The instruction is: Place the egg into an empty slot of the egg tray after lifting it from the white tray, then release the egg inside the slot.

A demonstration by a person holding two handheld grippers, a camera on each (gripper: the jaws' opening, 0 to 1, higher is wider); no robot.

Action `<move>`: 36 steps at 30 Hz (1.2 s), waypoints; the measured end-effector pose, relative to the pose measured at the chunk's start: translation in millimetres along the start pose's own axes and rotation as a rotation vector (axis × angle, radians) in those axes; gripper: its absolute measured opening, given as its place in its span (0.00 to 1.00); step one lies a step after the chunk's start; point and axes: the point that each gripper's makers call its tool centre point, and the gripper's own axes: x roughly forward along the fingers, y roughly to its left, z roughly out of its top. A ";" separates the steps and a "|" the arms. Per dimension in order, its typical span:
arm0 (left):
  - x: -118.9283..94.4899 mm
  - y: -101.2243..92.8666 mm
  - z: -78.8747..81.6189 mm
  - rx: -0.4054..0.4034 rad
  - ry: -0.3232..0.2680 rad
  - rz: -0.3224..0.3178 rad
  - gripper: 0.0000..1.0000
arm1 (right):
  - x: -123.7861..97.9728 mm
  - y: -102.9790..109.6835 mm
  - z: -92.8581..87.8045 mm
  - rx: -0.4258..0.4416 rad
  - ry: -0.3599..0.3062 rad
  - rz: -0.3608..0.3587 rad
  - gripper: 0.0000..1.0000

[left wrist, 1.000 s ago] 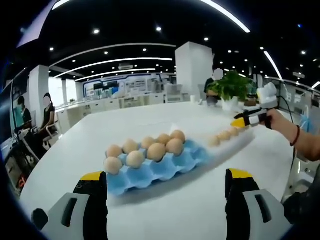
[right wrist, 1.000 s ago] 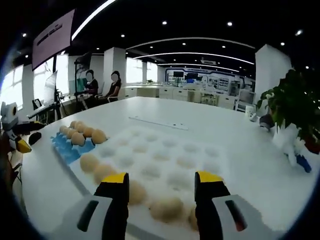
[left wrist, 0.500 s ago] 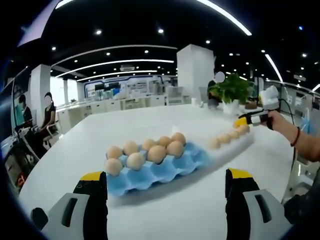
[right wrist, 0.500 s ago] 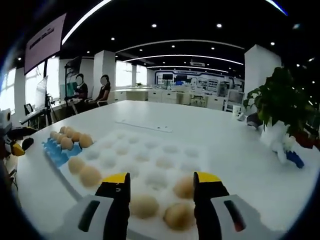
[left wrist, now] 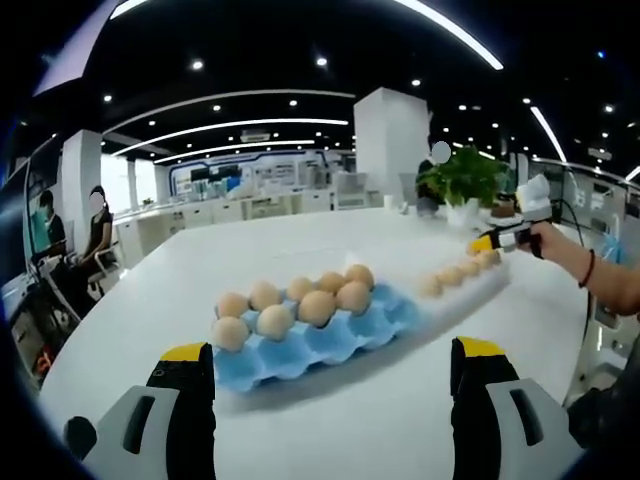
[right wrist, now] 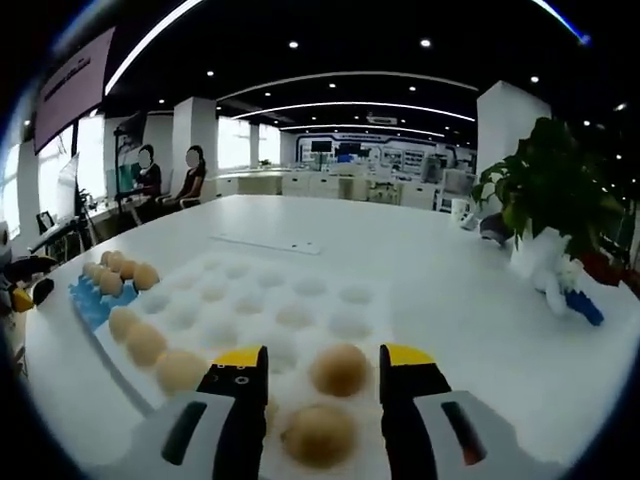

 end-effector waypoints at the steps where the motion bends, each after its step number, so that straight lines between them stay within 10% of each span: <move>1: 0.3 -0.2 -0.4 0.002 0.002 -0.001 1.00 | -0.8 1.0 -2.2 0.004 0.003 -0.003 0.45; 36: -5.4 4.9 -11.7 -0.002 0.020 0.019 1.00 | 19.6 -9.0 -15.5 0.079 0.045 -0.066 0.27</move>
